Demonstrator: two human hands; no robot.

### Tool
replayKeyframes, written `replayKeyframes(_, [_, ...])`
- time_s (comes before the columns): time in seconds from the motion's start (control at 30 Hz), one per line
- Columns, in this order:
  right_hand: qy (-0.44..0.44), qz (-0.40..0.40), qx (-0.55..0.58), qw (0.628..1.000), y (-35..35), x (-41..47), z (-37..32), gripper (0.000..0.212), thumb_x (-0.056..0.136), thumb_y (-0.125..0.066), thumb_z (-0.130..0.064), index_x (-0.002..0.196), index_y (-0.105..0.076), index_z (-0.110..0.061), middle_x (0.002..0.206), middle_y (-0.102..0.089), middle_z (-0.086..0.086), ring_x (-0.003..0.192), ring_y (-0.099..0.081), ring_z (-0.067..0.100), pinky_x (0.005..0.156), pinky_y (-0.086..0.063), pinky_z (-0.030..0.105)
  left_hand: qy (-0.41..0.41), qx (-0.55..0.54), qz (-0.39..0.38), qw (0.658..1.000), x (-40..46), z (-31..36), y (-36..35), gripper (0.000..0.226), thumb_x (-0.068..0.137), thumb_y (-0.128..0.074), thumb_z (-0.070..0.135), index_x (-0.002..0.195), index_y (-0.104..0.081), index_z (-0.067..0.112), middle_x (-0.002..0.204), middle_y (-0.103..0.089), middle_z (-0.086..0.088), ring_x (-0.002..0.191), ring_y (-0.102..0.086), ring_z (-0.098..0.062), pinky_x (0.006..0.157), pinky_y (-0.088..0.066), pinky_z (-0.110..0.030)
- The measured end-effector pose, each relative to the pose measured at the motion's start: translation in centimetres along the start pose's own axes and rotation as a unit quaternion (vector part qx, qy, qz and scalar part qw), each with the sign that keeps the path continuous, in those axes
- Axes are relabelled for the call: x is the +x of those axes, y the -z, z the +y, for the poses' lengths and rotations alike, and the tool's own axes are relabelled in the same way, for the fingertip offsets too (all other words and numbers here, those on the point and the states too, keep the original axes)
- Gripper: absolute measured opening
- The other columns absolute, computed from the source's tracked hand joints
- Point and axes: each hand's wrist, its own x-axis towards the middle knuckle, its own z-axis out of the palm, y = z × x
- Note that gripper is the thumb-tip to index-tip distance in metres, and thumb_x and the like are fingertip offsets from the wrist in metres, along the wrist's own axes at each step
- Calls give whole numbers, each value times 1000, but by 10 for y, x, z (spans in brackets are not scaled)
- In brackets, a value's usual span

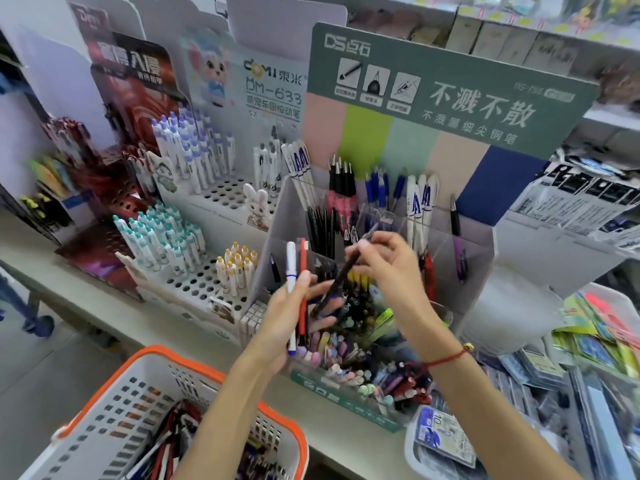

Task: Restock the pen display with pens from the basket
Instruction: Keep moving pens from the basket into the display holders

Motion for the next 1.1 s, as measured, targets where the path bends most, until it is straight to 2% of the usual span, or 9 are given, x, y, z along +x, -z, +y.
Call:
replayKeyframes(0.13, [205, 118, -45, 971, -6, 12, -13, 22, 99, -53, -6, 114, -44, -19, 101, -71, 7, 95, -69, 14, 82, -56, 26, 2, -16, 64, 998, 8, 8, 23, 22, 101, -45, 31, 106, -57, 13, 83, -72, 3, 60, -66, -9, 42, -48, -19])
replayKeyframes(0.27, [330, 140, -179, 916, -22, 30, -8, 33, 98, -55, -8, 128, -42, -13, 104, -71, 3, 89, -68, 6, 77, -57, 24, 16, -42, 45, 998, 10, 6, 33, 28, 101, -45, 34, 111, -57, 10, 73, -53, 3, 49, -45, -4, 34, -31, -14])
replayKeyframes(0.4, [360, 91, -326, 869, -33, 43, 10, 33, 95, -63, -14, 124, -48, -15, 103, -73, 8, 80, -72, 16, 66, -60, 31, 23, -69, 16, 997, 8, 4, 35, 32, 102, -42, 34, 114, -57, 9, 64, -47, 5, 46, -36, -3, 35, -27, -14])
replayKeyframes(0.5, [382, 71, -442, 808, -32, 46, 21, 16, 89, -70, -19, 103, -65, -12, 90, -73, 3, 67, -68, 17, 52, -55, 30, 28, -101, -1, 994, 7, 1, 39, 34, 102, -41, 34, 116, -56, 7, 63, -43, 4, 43, -33, -2, 34, -26, -13])
replayKeyframes(0.67, [405, 112, -581, 697, -27, 54, 18, 19, 83, -75, -25, 99, -74, -14, 98, -62, 6, 91, -53, 26, 71, -47, 37, 28, -141, -24, 989, 7, -2, 39, 34, 104, -33, 28, 115, -54, 4, 62, -39, 4, 42, -30, -3, 34, -24, -13])
replayKeyframes(0.73, [371, 100, -577, 721, -27, 49, 10, 30, 87, -71, -30, 111, -69, -11, 103, -59, 7, 90, -54, 24, 72, -48, 35, 27, -123, -28, 992, 7, -1, 34, 33, 104, -33, 27, 115, -55, 5, 63, -40, 4, 44, -29, -4, 35, -23, -14])
replayKeyframes(0.87, [180, -11, -440, 880, -33, 19, 7, 38, 89, -61, -54, 108, -58, -22, 86, -61, -8, 73, -58, 11, 63, -50, 30, 6, -13, -34, 999, 8, -2, 19, 21, 103, -40, 25, 111, -55, 12, 65, -45, 8, 48, -33, -4, 39, -26, -15])
replayKeyframes(1.0, [94, -12, -342, 935, -25, 6, 15, 21, 87, -70, -40, 93, -64, -20, 76, -66, -8, 71, -63, 7, 70, -54, 29, -13, 73, -59, 995, 6, -5, 6, 13, 101, -46, 27, 97, -49, 14, 72, -46, 7, 53, -37, -4, 44, -28, -15])
replayKeyframes(1.1, [12, -5, -216, 976, -12, 2, 13, 14, 89, -70, -28, 94, -64, -17, 79, -71, -1, 65, -68, 8, 61, -51, 24, -9, 87, -75, 993, 5, -8, -3, 16, 102, -45, 28, 102, -57, 18, 71, -51, 8, 54, -42, -4, 43, -30, -16])
